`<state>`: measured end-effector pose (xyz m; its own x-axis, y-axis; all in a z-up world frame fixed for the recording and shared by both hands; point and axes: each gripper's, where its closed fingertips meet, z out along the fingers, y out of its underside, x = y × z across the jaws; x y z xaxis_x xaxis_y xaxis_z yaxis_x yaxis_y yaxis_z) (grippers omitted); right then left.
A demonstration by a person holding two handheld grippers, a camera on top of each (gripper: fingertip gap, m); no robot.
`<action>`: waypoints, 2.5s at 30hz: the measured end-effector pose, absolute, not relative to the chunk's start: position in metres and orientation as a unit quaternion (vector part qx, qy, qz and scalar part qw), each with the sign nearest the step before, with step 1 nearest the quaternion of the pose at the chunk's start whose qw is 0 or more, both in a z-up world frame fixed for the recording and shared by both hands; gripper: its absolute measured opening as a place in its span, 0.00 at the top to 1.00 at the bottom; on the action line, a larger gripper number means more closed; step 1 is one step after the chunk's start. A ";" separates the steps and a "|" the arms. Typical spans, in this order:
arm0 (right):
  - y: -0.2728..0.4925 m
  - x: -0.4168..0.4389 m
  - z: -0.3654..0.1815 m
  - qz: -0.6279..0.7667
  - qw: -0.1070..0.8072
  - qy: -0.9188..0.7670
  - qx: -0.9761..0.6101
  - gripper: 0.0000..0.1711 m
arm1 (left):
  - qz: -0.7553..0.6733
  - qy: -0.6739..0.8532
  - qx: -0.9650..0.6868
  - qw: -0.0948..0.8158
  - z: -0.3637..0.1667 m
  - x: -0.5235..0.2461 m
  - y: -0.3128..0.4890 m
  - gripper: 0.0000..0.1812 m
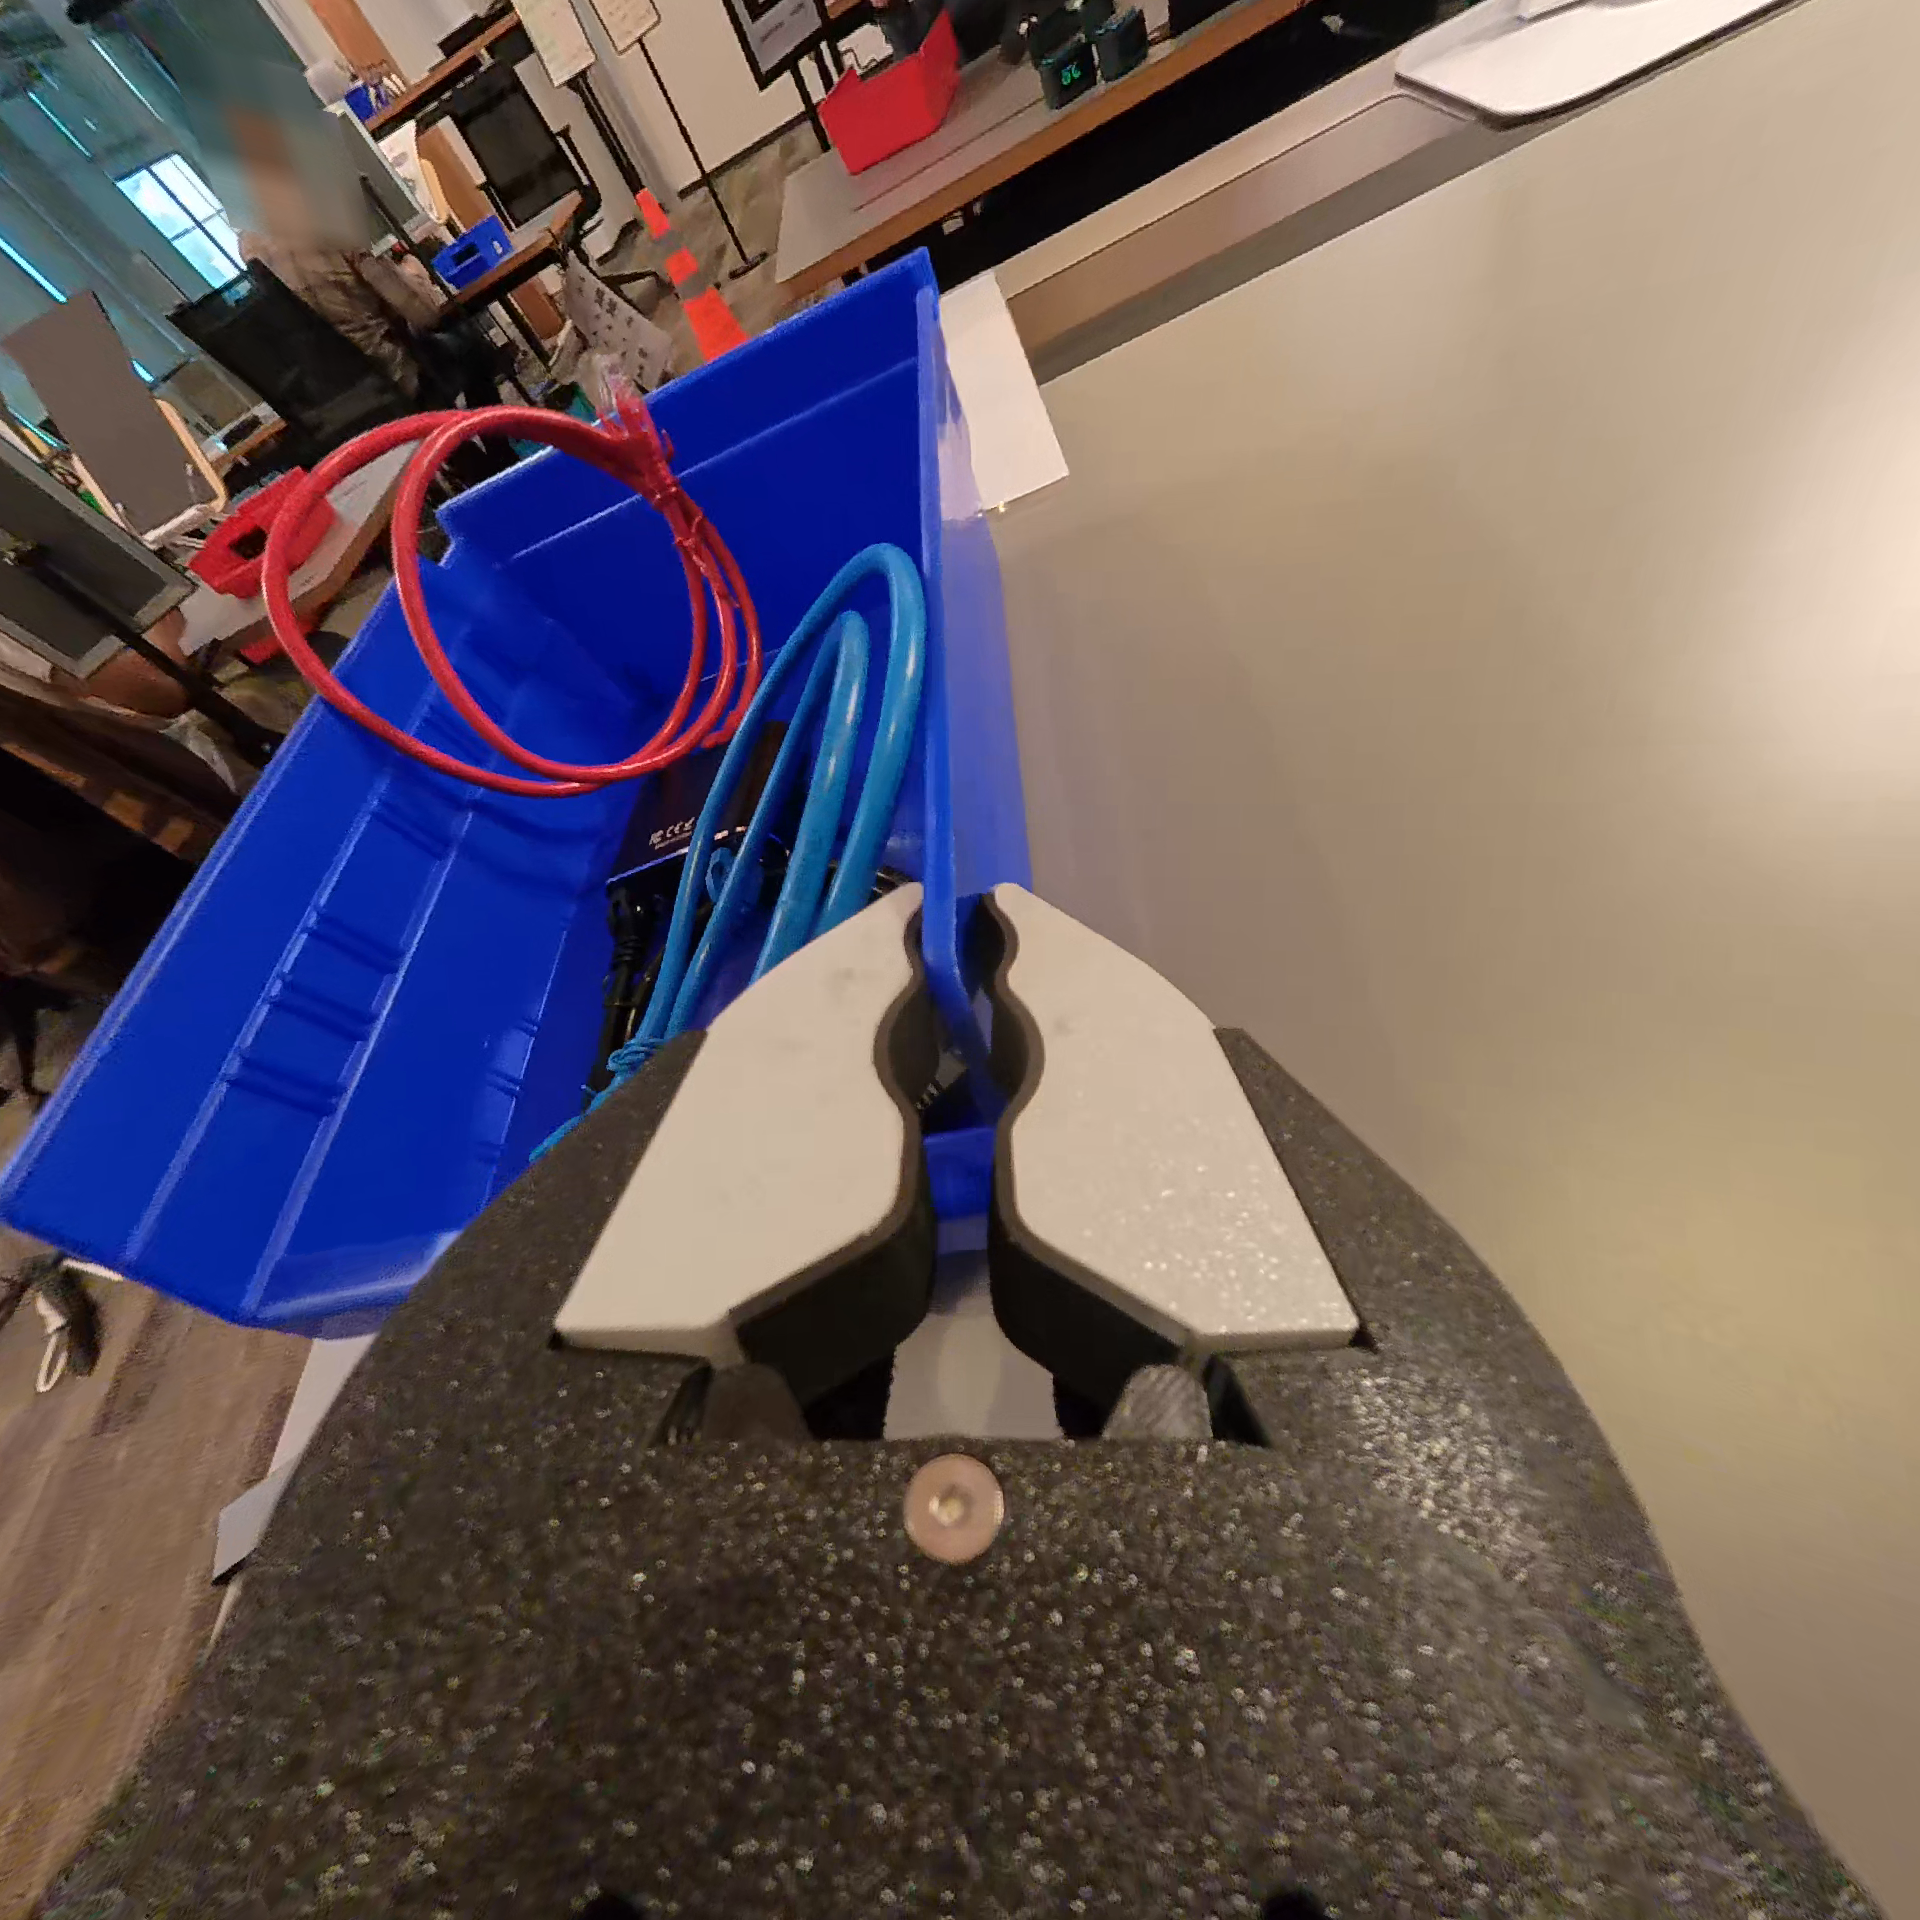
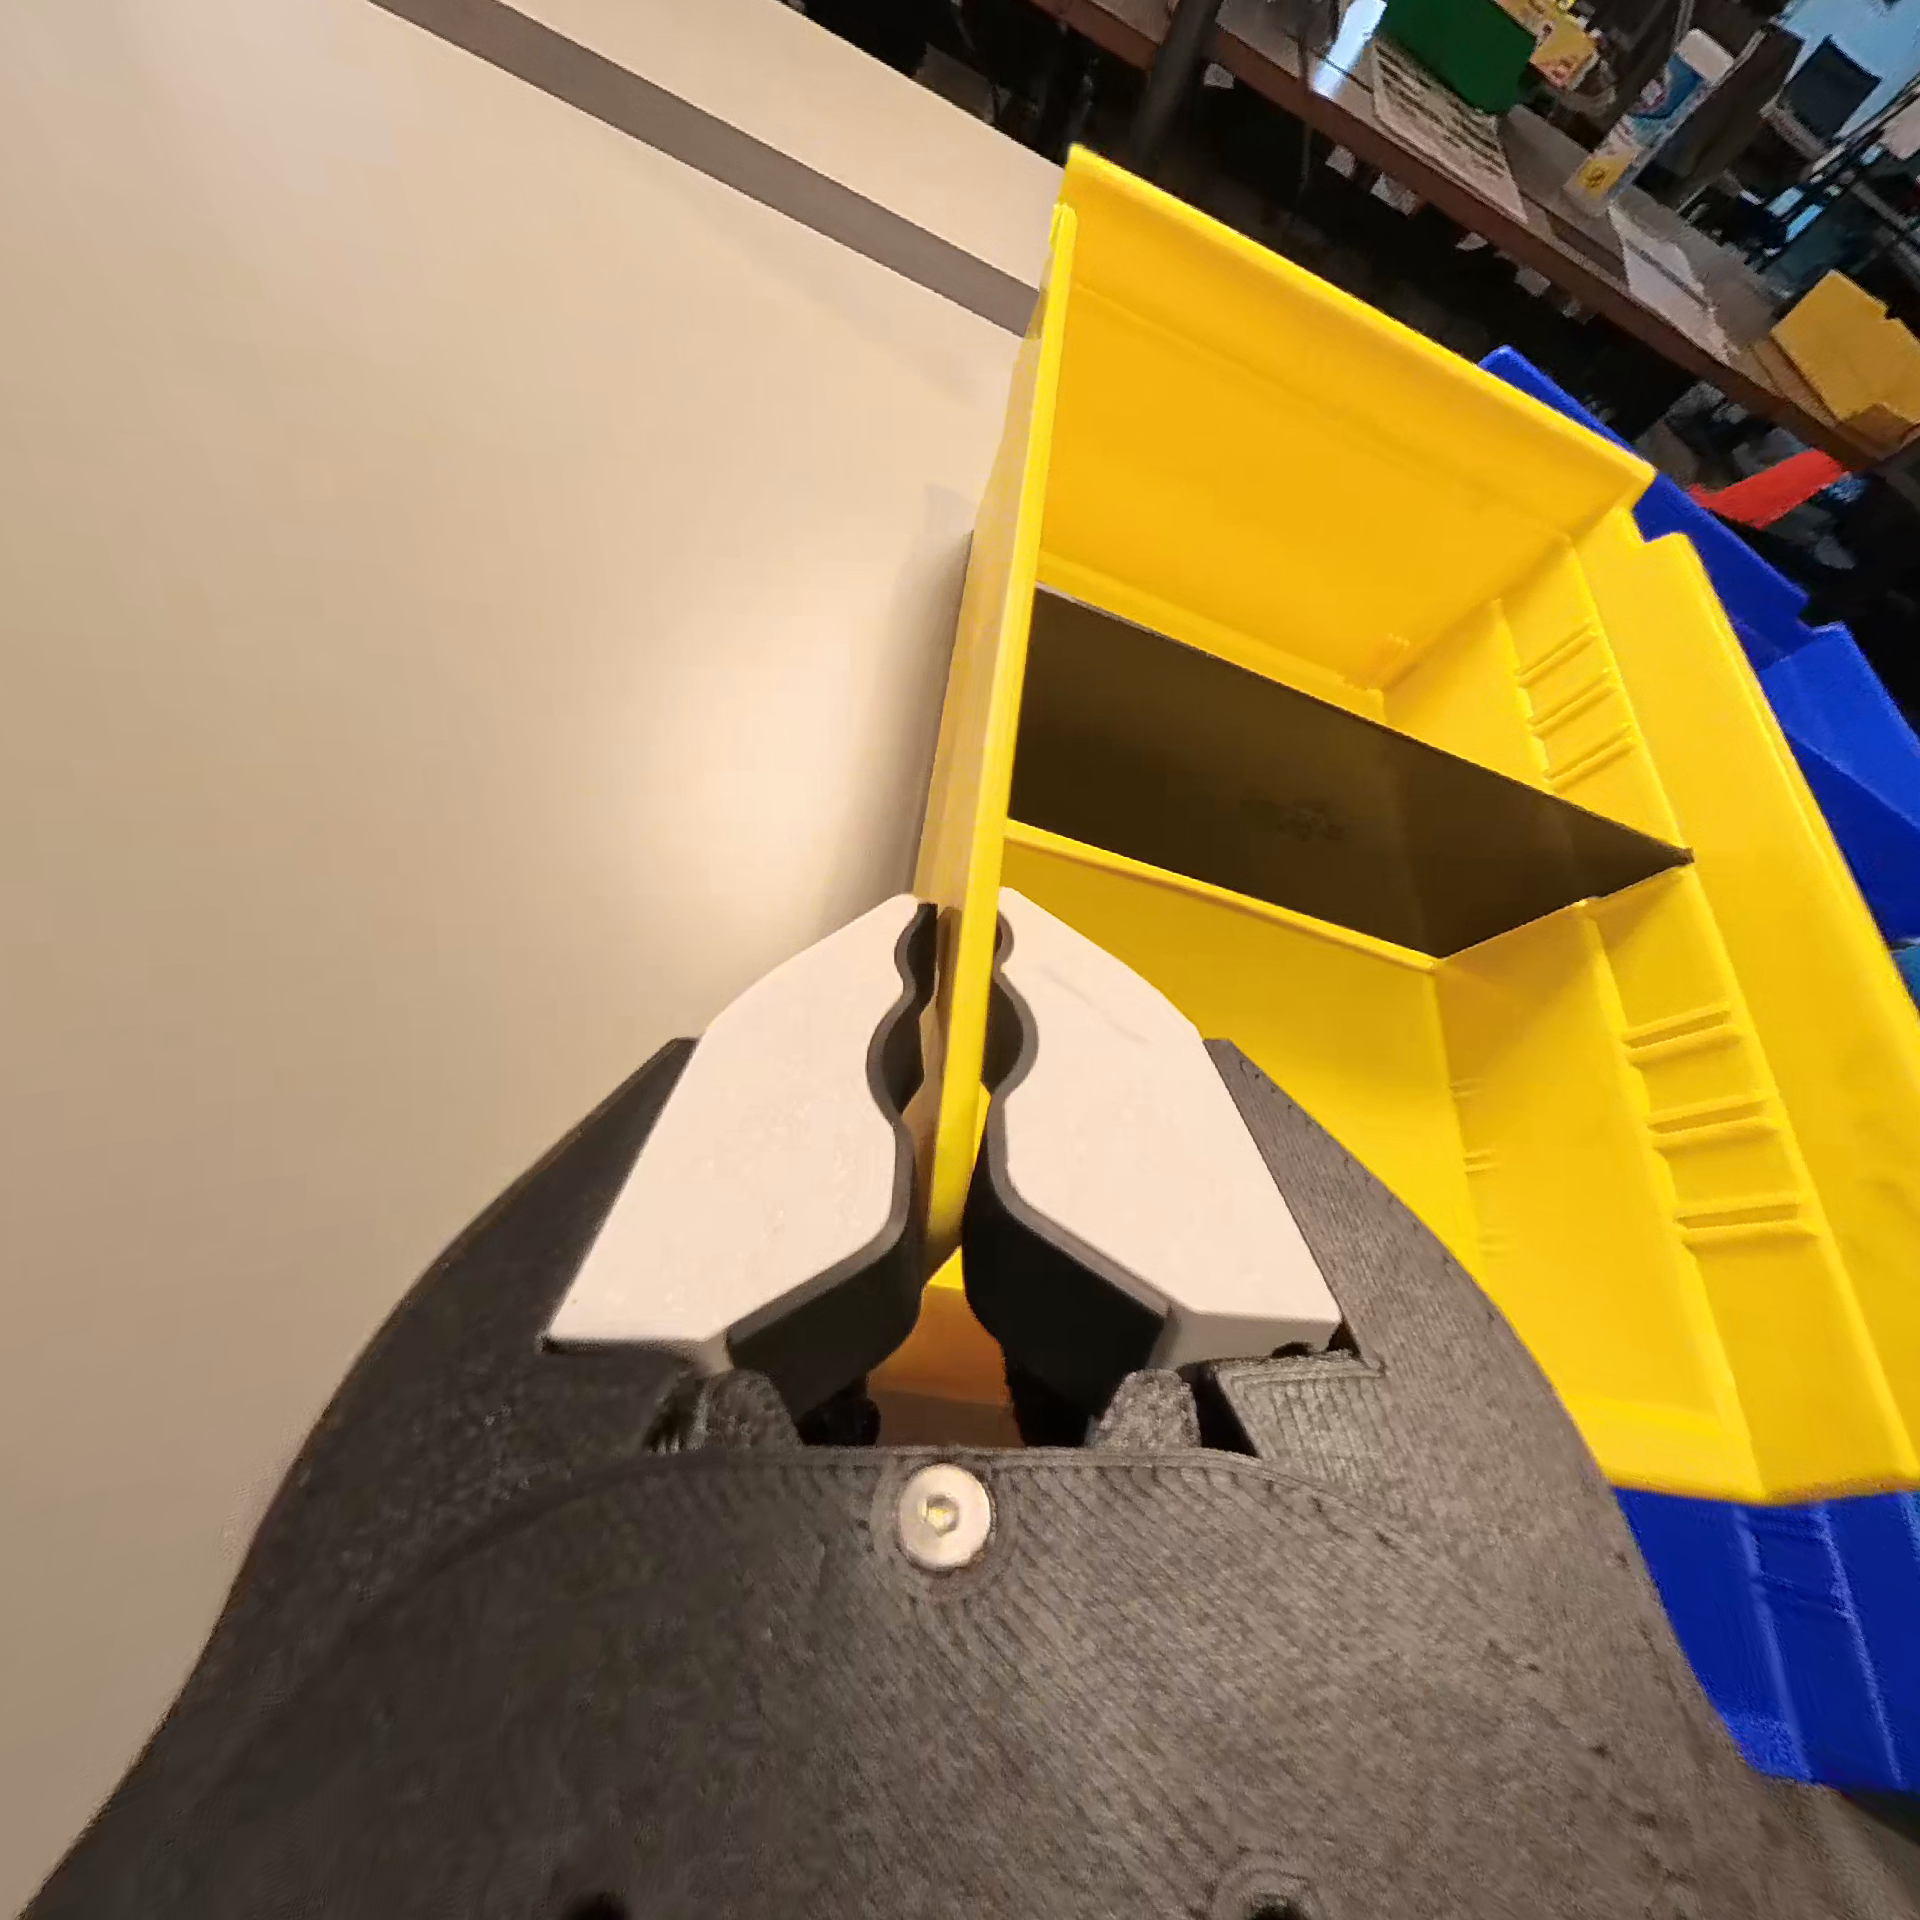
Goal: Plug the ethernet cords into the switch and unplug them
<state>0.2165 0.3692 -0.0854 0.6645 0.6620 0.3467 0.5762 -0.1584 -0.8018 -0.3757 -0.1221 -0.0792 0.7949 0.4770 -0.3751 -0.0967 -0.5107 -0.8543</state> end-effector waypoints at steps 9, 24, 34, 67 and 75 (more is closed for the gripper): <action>0.372 0.220 -0.085 0.057 0.510 -0.393 -0.763 0.96 | 0.281 -0.128 -0.817 0.486 -0.080 -0.382 -0.119 0.89; 0.375 0.222 -0.087 0.054 0.507 -0.404 -0.760 0.96 | 0.274 -0.131 -0.818 0.489 -0.084 -0.392 -0.119 0.96; 0.380 0.220 -0.087 0.058 0.511 -0.398 -0.760 0.96 | 0.278 -0.138 -0.816 0.488 -0.084 -0.403 -0.124 0.96; 0.365 0.217 -0.088 0.063 0.504 -0.421 -0.752 0.90 | 0.306 -0.125 -0.811 0.483 -0.085 -0.420 -0.122 0.90; 0.361 0.221 -0.078 0.056 0.514 -0.428 -0.741 0.93 | 0.319 -0.121 -0.813 0.471 -0.083 -0.410 -0.131 0.87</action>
